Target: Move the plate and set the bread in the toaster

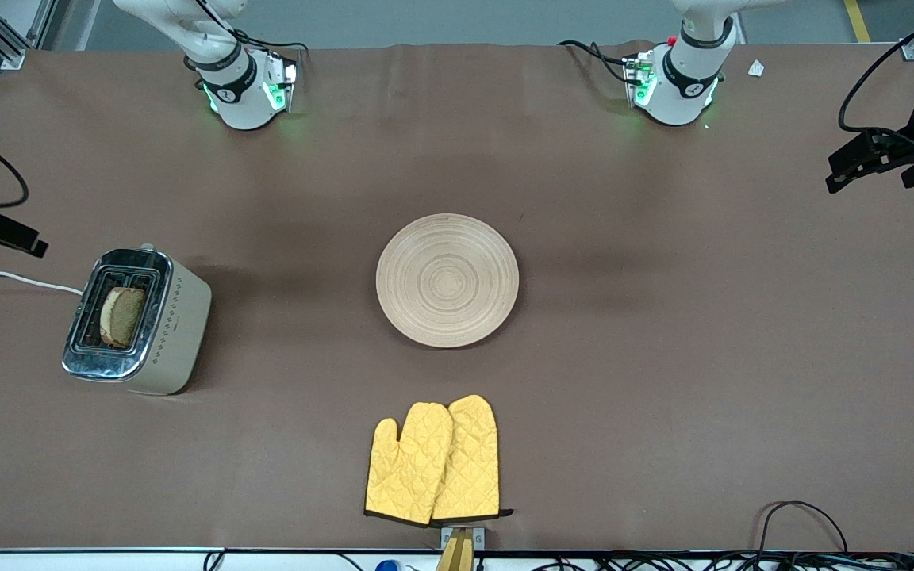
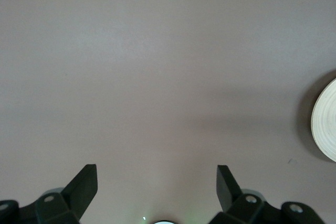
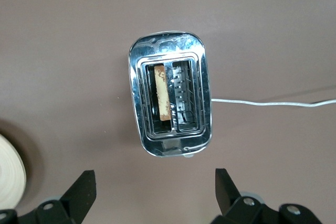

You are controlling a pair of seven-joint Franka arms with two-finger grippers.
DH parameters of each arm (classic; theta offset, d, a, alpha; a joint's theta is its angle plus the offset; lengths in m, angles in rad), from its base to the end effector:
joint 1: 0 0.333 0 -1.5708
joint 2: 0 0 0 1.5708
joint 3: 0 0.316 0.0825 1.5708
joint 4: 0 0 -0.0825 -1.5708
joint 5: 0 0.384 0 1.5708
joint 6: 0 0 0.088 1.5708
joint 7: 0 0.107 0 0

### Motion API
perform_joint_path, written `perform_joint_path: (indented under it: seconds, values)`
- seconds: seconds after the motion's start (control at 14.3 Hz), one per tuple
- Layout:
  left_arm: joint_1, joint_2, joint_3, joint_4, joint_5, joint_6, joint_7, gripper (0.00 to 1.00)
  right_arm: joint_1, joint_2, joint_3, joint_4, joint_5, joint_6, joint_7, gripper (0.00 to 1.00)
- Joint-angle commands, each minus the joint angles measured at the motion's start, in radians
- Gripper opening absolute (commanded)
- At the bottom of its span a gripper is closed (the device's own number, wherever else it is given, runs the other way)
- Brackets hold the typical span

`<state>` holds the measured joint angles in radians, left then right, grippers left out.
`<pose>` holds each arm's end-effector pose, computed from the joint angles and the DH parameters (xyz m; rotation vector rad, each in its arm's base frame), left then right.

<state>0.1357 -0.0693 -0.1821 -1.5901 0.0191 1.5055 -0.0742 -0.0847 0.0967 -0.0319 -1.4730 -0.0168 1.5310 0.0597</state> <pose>0.5259 -0.0260 0.6466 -3.1086 -0.0457 0.0226 0.5763 -0.0684 0.6122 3.1101 -0.2753 -0.0612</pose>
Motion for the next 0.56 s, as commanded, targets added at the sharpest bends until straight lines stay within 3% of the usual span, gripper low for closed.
perform_joint_path:
  seconds: [0.0,0.49]
  values:
    - [0.002,0.002,-0.005,0.018,-0.005,-0.019,-0.001,1.00,-0.029,-0.029,0.012,-0.026,0.020,-0.005,-0.067,1.00]
    - [0.004,0.009,-0.005,0.028,-0.001,-0.019,0.016,1.00,0.002,-0.041,0.023,-0.024,0.008,-0.042,-0.110,1.00]
